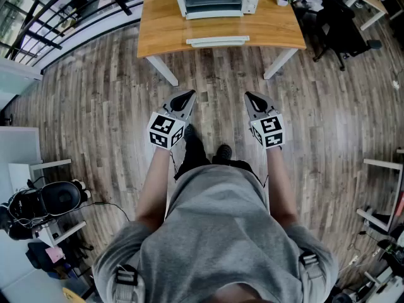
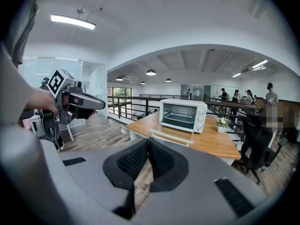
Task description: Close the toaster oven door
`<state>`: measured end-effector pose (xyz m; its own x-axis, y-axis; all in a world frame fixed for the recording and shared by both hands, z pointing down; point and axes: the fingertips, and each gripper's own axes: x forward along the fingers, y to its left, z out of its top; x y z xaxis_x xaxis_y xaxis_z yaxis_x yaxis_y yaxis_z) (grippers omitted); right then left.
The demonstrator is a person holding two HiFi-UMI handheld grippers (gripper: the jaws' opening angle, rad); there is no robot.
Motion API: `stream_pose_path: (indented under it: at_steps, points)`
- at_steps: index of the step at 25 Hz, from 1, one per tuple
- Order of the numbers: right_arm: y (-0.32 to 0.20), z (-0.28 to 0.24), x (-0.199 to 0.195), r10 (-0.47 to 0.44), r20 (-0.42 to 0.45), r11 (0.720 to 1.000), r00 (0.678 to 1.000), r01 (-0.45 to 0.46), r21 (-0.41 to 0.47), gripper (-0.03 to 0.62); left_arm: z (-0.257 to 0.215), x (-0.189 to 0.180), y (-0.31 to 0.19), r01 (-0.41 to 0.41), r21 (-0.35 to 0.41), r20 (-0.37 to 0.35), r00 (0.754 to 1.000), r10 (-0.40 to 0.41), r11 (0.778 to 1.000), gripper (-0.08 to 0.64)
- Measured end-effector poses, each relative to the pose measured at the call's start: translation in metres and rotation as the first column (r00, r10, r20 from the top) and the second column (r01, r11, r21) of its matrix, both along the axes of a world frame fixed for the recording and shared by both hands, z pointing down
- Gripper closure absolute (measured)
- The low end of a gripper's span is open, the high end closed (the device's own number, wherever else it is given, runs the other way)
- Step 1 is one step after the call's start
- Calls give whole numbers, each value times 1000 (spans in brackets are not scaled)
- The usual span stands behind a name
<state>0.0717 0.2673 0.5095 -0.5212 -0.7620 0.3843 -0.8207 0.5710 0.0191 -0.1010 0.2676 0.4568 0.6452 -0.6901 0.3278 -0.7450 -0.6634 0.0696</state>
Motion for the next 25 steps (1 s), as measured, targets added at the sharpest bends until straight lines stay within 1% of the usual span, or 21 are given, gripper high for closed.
stream_pose_path:
  at_steps: [4,9,12,15,17,20,25]
  points:
    - [2,-2,-2,-5,18,1000,1000,5,-6,586,-2,0,1,-6,4,4,1000,6,1000,543]
    - [5,3,-5,-11,6,1000,1000,11,-12,586,-3,-2,4,-10,1,-4,1000,10,1000,543]
    - [7,6,-4,4,8,1000,1000,-4,-14,586,-1,-2,6,-16,-3,2,1000,16,1000,543]
    - [8,6,-3,15,12,1000,1000,-15,-9,585,3,-2,8,-17,0,25,1000,17,1000,543]
    - [9,5,-3,6,12,1000,1000,-6,-2,584,5,-2,8,-14,9,47,999,14,1000,543]
    - [10,3,-6,-17,23,1000,1000,17,12,579,6,-1,7,-12,7,35,999,12,1000,541]
    - [9,-1,-11,-36,32,999,999,35,22,537,2,-1,5,-19,12,10,1000,19,1000,538]
